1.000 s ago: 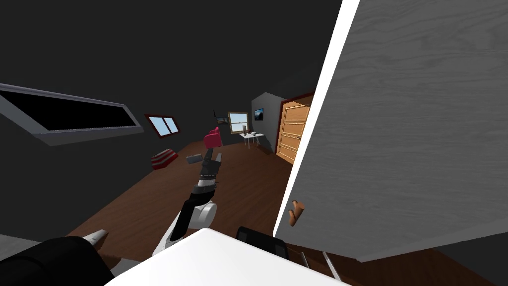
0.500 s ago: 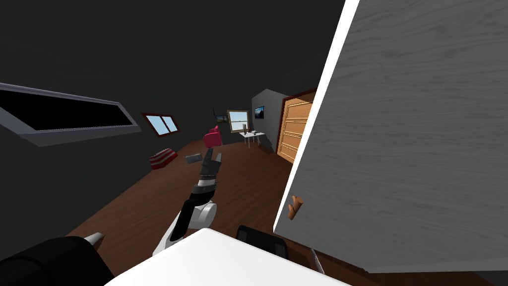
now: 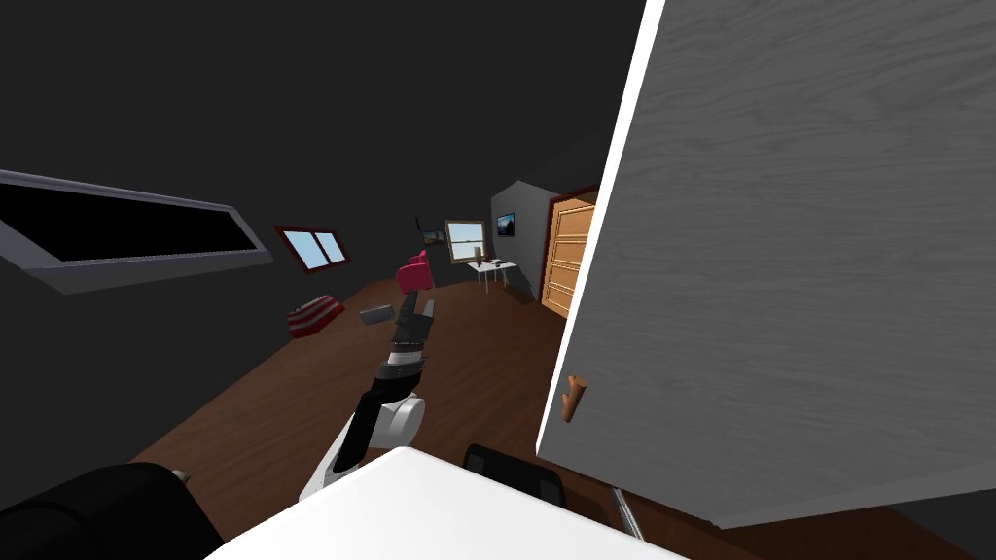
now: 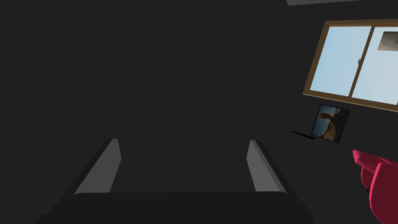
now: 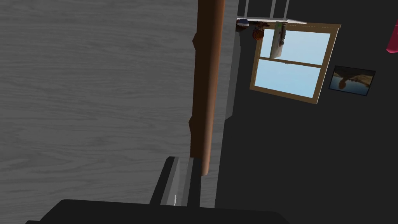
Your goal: Push the door open
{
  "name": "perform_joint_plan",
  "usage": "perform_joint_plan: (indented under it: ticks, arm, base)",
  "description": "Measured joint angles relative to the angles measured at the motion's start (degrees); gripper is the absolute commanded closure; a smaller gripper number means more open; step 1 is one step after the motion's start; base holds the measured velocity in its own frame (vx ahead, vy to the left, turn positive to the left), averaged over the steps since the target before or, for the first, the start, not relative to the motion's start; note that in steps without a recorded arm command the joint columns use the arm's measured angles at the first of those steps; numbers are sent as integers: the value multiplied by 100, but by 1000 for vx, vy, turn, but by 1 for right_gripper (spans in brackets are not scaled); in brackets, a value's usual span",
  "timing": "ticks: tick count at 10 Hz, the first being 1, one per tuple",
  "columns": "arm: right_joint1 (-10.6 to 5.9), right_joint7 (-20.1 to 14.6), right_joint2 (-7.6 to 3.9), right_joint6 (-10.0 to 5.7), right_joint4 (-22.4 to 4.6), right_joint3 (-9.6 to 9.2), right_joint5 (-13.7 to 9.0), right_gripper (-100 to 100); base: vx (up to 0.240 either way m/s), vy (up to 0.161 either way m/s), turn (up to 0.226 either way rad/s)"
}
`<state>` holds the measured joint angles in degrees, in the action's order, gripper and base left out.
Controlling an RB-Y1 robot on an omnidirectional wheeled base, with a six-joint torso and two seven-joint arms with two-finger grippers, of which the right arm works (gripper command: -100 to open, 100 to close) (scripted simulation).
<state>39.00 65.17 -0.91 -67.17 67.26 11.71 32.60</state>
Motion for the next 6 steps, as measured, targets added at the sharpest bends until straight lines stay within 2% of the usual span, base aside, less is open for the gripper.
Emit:
perform_joint_plan:
  ticks: [1,2,3,4,6]
  arm:
    - [-18,36,15,41,-13,60,-84,-100]
    - [-61,54,88,70,-58,137,-183,-100]
    - [-72,67,210,102,-60,183,-247,-100]
    - [-72,70,226,110,-59,185,-253,-100]
    - [-103,46,32,199,-3,195,-260,-100]
  base:
    - [30,197,-203]
    - [20,170,-129]
    - [13,73,-24]
    - [96,32,32]
    - [204,30,34]
